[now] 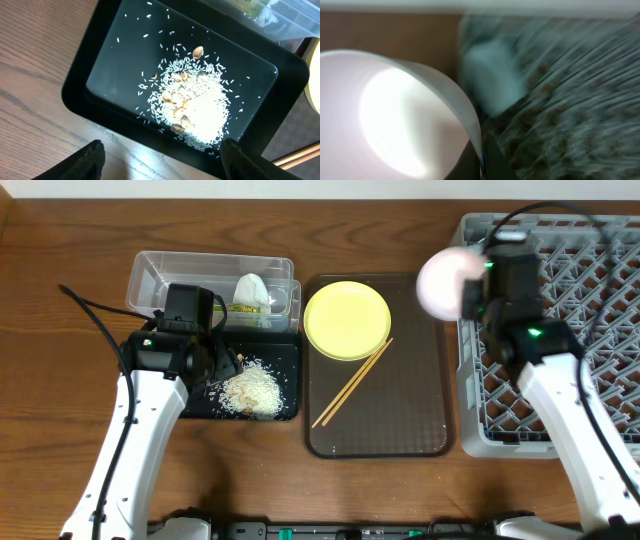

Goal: Sort waste into correct bins and load items into the dishwasher rack
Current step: 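Lower the pink bowl into the rack's back row and release it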

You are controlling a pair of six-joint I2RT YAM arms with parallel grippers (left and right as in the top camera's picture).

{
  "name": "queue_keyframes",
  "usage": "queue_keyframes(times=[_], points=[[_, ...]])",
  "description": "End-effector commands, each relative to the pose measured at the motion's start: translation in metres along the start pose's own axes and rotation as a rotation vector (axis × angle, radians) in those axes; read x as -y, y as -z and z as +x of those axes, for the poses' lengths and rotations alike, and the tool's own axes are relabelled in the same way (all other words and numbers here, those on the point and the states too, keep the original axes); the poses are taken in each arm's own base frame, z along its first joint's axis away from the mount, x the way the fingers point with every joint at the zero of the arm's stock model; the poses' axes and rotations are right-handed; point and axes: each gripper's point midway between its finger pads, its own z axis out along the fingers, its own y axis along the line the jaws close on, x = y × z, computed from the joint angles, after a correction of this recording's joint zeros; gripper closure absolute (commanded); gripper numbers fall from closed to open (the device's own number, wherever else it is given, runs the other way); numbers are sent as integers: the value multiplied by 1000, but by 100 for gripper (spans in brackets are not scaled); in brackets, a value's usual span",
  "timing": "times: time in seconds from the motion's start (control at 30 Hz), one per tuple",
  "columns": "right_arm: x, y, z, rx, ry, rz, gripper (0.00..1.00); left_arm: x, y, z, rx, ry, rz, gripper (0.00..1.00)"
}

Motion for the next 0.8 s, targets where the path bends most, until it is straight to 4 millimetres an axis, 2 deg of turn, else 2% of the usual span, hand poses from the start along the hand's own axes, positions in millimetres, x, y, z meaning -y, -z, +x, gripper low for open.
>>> queue_keyframes(times=[0.0,0.2,0.37,0.47,0.63,0.77], points=[[62,10,-25,78,129,309,99,-5,-2,1,-1,16,-20,23],[119,20,-63,148,273,620,99,-4,-2,0,0,17,-20,23],[153,7,-79,140,383,767,99,-5,-2,1,-1,16,-20,24],[172,-10,-76,108,425,821,99,-5,-2,1,-1,16,-20,23],[203,-36,-57,52,378,931,99,-3,-2,2,-10,16,-8,24],[207,-61,-37,-10,395,943,99,-2,-2,2,-8,16,-8,23]])
